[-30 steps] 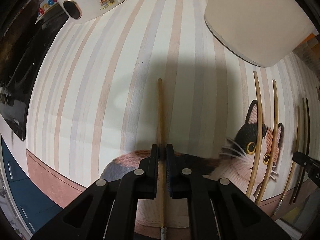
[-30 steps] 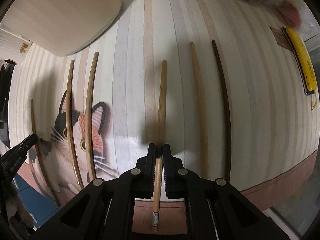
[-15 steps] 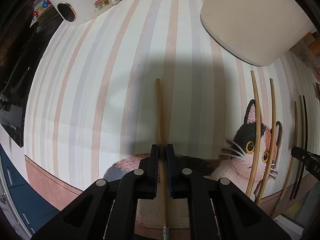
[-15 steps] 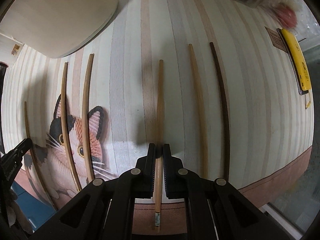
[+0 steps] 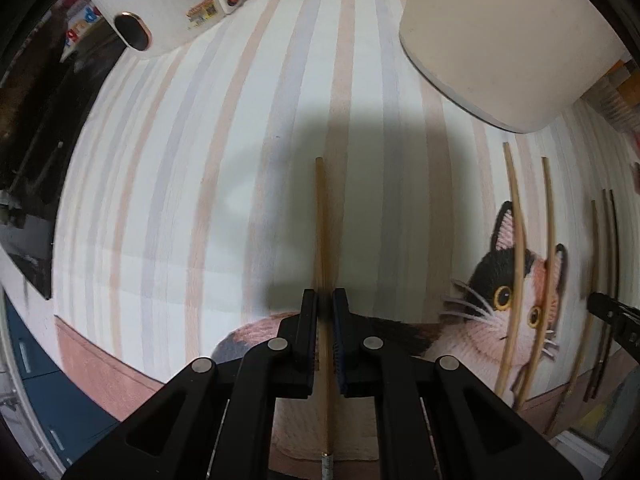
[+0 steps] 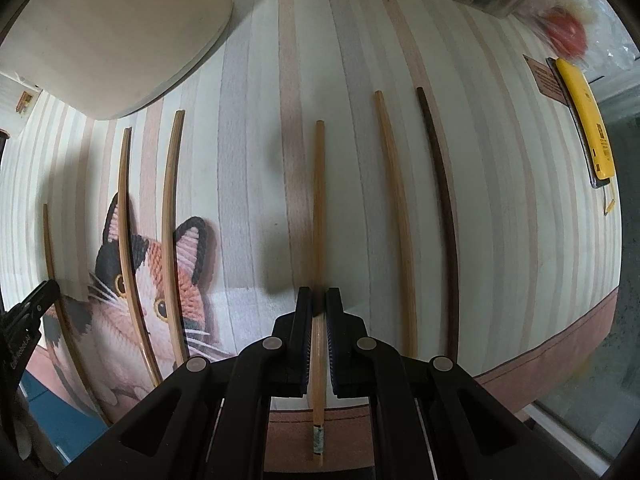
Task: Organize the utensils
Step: 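Lift both wooden chopsticks and carry them over the beige holder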
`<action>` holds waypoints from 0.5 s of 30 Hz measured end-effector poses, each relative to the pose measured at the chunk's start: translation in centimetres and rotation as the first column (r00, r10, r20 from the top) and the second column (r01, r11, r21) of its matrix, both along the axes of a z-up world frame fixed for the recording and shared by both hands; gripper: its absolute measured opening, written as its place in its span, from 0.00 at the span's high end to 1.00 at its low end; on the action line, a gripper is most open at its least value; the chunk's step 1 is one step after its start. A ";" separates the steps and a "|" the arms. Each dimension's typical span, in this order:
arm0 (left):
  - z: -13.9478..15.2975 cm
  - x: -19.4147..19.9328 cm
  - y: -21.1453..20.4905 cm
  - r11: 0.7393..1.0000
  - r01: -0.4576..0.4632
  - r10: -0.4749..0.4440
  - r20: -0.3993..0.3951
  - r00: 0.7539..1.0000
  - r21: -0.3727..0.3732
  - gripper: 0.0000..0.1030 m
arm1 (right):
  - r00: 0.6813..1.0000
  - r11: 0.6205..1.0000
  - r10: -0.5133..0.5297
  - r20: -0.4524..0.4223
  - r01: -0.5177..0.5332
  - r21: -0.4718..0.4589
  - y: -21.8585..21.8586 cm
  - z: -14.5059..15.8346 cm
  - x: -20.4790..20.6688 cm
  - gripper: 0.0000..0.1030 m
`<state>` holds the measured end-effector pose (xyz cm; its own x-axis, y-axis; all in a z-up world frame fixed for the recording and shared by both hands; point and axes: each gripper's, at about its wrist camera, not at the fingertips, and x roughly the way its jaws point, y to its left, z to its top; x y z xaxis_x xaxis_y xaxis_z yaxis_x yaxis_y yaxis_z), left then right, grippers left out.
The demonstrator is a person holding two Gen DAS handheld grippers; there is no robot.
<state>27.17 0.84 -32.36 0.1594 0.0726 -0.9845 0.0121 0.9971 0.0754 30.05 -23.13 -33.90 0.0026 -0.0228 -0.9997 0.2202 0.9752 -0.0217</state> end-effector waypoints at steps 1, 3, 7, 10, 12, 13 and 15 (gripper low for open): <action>0.2 -0.2 0.0 1.000 -0.001 0.000 0.012 1.000 0.010 0.95 | 1.000 1.000 -0.002 0.007 0.002 0.004 -0.1 0.1 -0.1 0.93; 1.1 -0.5 -0.2 1.000 -0.002 0.001 0.046 0.999 0.021 0.95 | 0.999 1.000 -0.005 0.036 0.005 0.006 0.0 0.6 -0.5 0.93; 4.0 -1.2 -0.6 1.000 -0.013 0.012 0.123 0.992 0.010 0.96 | 0.993 1.000 0.008 0.120 -0.011 0.017 0.5 3.0 -1.1 0.93; 6.8 -1.4 -1.1 1.000 -0.017 0.016 0.196 0.981 0.003 0.96 | 0.980 0.999 0.029 0.198 -0.032 0.014 1.1 5.2 -1.4 0.93; 8.6 -1.6 -1.3 1.000 -0.017 0.019 0.236 0.972 -0.007 0.96 | 0.966 0.999 0.044 0.254 -0.046 0.004 1.4 6.9 -1.6 0.93; 9.3 -1.6 -1.2 1.000 -0.016 0.018 0.250 0.968 -0.012 0.96 | 0.961 0.999 0.046 0.272 -0.048 0.000 1.6 7.4 -1.7 0.94; 11.2 -1.7 -1.6 1.000 -0.006 0.013 0.291 0.957 -0.023 0.96 | 0.946 0.999 0.045 0.320 -0.048 0.002 1.6 9.0 -1.9 0.94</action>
